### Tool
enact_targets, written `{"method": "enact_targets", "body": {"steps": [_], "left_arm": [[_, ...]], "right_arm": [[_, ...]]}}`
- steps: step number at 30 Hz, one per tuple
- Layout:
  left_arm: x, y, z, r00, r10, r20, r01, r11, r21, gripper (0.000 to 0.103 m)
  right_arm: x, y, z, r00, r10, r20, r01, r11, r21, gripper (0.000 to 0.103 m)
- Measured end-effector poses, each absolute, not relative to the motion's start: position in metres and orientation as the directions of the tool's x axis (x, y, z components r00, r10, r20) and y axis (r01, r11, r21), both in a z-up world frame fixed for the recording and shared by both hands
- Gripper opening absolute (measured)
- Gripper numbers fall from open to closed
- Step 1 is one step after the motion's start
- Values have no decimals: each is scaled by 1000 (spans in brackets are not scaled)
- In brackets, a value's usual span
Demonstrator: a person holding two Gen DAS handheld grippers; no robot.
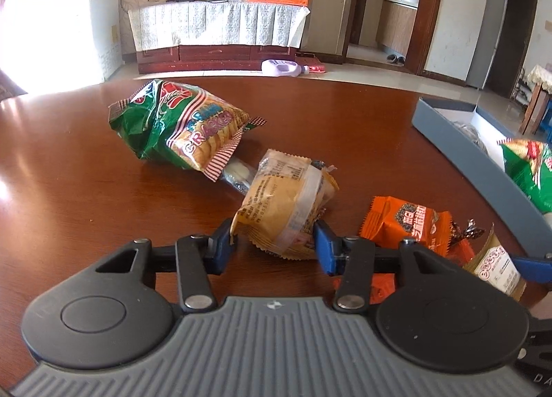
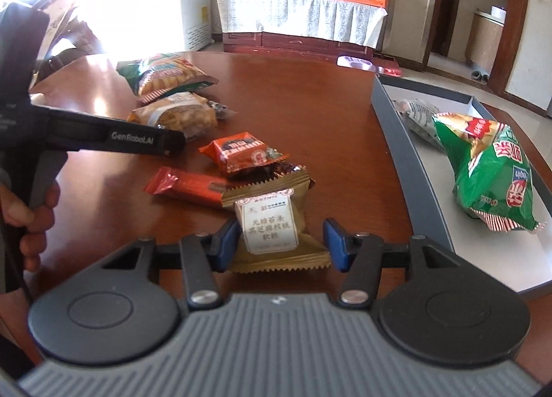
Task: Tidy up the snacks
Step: 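Grasp the tan pastry packet with the left tool while the right tool grasps another pastry packet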
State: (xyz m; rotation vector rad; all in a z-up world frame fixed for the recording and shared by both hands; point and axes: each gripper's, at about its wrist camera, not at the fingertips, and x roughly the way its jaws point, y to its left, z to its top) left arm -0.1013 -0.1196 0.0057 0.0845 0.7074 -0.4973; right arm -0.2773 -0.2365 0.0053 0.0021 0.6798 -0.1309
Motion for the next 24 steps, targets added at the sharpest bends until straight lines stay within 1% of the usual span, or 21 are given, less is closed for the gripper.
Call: {"method": "enact_targets", "body": {"steps": [1, 2, 10, 17, 24], "left_arm": [[-101, -119, 6, 648, -409, -643, 463, 881, -95, 47], [-101, -119, 7, 646, -409, -644, 463, 881, -95, 47], [-105, -121, 7, 658, -397, -640, 457, 886, -79, 46], [-109, -115, 18, 684, -415, -600, 446, 889, -107, 45], [-113, -119, 24, 704, -386, -596, 442, 895, -57, 45]], "right_arm": [[-278, -236, 7, 772, -117, -624, 119, 992, -39, 57], [-279, -236, 8, 775, -115, -621, 118, 992, -37, 57], [-281, -241, 14, 786, -101, -610, 117, 993, -13, 56], [-284, -244, 21, 800, -88, -594, 113, 994, 6, 57], [-288, -242, 28, 823, -72, -563, 97, 995, 15, 56]]}}
